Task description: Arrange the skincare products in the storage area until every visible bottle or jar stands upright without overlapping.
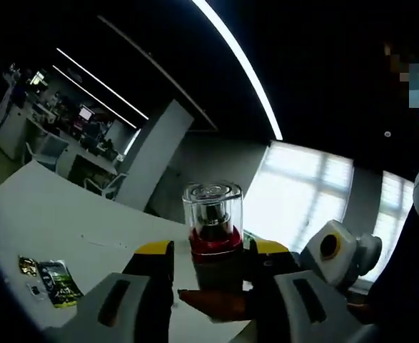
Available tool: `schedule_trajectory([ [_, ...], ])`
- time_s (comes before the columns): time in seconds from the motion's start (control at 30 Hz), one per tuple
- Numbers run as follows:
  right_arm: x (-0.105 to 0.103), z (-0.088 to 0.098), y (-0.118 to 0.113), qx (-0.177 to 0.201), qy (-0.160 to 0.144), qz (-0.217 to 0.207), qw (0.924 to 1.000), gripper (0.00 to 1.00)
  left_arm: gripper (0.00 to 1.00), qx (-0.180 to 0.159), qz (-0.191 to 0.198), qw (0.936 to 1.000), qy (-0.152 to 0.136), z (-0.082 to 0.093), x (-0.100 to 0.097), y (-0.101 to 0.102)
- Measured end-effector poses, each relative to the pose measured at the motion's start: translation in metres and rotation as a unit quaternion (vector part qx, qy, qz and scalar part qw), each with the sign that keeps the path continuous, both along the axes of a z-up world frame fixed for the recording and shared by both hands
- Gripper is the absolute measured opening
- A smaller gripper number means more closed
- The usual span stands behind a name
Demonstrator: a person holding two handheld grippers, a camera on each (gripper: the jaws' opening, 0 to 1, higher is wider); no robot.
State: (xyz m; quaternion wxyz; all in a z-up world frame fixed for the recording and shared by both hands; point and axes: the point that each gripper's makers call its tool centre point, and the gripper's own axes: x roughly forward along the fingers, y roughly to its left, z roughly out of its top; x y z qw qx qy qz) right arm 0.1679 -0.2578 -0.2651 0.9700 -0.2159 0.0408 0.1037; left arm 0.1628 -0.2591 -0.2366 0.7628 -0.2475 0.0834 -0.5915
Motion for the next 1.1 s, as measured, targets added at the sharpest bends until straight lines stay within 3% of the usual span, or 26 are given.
schedule_trajectory([
  [0.13,0.000,-0.003,0.000,-0.001,0.004,0.000,1.0000,0.23,0.26,0.011,0.016,0.9997,-0.017,-0.002,0.005,0.001],
  [0.3,0.000,-0.004,-0.002,0.000,0.008,-0.007,0.9999,0.23,0.25,0.015,0.018,0.9995,-0.019,-0.001,0.004,0.000],
  [0.37,-0.001,-0.005,-0.003,0.003,0.006,-0.009,0.9999,0.23,0.24,0.017,-0.005,0.9998,-0.010,0.000,0.000,-0.002],
  [0.43,-0.002,-0.004,-0.001,0.018,0.010,-0.001,0.9998,0.23,0.23,0.029,-0.021,0.9992,-0.021,0.001,-0.002,-0.003],
  [0.5,-0.002,-0.004,0.004,0.036,0.014,0.019,0.9991,0.24,0.23,0.038,-0.039,0.9982,-0.025,0.000,0.000,-0.002],
  [0.57,-0.007,-0.003,0.011,0.079,0.028,0.061,0.9946,0.24,0.22,0.054,-0.066,0.9954,-0.044,-0.001,-0.008,-0.002],
  [0.67,-0.016,0.000,0.018,0.134,0.047,0.123,0.9822,0.25,0.22,0.073,-0.126,0.9872,-0.066,0.000,-0.018,0.000],
  [0.73,-0.022,0.000,0.022,0.151,0.060,0.156,0.9743,0.26,0.22,0.084,-0.154,0.9811,-0.082,-0.001,-0.023,0.001],
  [0.8,-0.033,0.001,0.025,0.192,0.079,0.208,0.9559,0.26,0.22,0.097,-0.189,0.9716,-0.105,-0.002,-0.031,0.003],
  [0.87,-0.043,0.006,0.027,0.230,0.092,0.249,0.9363,0.24,0.22,0.106,-0.230,0.9579,-0.135,-0.002,-0.045,0.006],
  [0.9,-0.052,0.007,0.028,0.253,0.105,0.279,0.9203,0.22,0.22,0.109,-0.254,0.9488,-0.154,-0.002,-0.053,0.008],
  [0.97,-0.062,0.008,0.030,0.260,0.110,0.317,0.9053,0.21,0.22,0.104,-0.284,0.9405,-0.154,-0.001,-0.066,0.010],
  [1.1,-0.071,0.013,0.029,0.260,0.102,0.340,0.8980,0.20,0.22,0.087,-0.305,0.9374,-0.144,0.001,-0.075,0.011],
])
